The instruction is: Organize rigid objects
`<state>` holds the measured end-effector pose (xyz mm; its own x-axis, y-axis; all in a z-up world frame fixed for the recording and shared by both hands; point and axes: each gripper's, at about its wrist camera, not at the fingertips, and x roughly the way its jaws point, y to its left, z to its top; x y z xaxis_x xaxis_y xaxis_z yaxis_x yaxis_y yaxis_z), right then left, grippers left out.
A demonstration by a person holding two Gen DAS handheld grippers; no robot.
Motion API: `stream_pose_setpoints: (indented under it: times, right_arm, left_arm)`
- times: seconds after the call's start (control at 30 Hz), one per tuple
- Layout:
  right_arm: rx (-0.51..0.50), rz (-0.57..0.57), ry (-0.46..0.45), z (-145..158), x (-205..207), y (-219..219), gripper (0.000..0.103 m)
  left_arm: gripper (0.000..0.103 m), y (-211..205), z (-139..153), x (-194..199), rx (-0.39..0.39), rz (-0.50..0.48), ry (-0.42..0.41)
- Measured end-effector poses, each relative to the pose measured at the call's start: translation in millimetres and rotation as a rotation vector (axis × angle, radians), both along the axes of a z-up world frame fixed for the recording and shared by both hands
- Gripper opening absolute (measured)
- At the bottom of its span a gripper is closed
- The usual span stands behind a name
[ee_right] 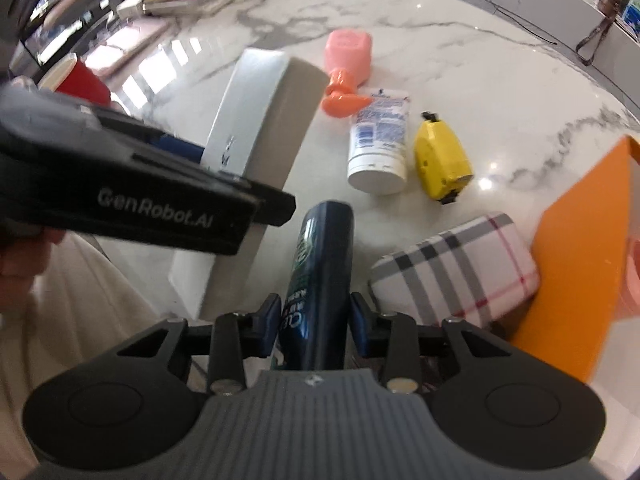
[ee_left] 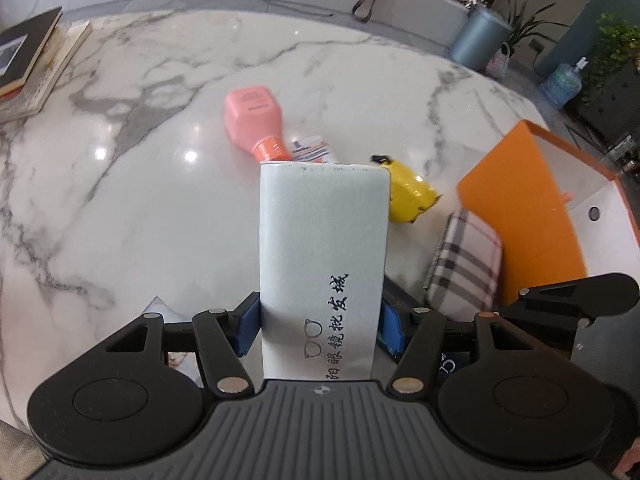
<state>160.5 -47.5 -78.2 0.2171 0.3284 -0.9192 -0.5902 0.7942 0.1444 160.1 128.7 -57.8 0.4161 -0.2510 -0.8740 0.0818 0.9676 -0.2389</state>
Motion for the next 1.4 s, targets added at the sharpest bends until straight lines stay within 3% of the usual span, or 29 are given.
stream_pose_setpoints:
  times: [0.7,1.1,1.4]
  right_arm:
    - [0.144,-0.054,-0.129,70.0,-25.4,-58.2,0.033]
    - [0.144,-0.17,-0.265,116.1,-25.2,-127.5,0.033]
    - [0.112,-0.321,-0.279,114.9,-19.5,-197.1,0.033]
  left_arm:
    - [0.069,-43.5,70.7,-31.3,0.062,-0.056,-0.166]
    - [0.069,-100.9,111.4,-25.4,-0.015,-0.137,-0.238]
    - [0.069,-172.8,106.4,0.2,-0.083,-0.255,-0.217]
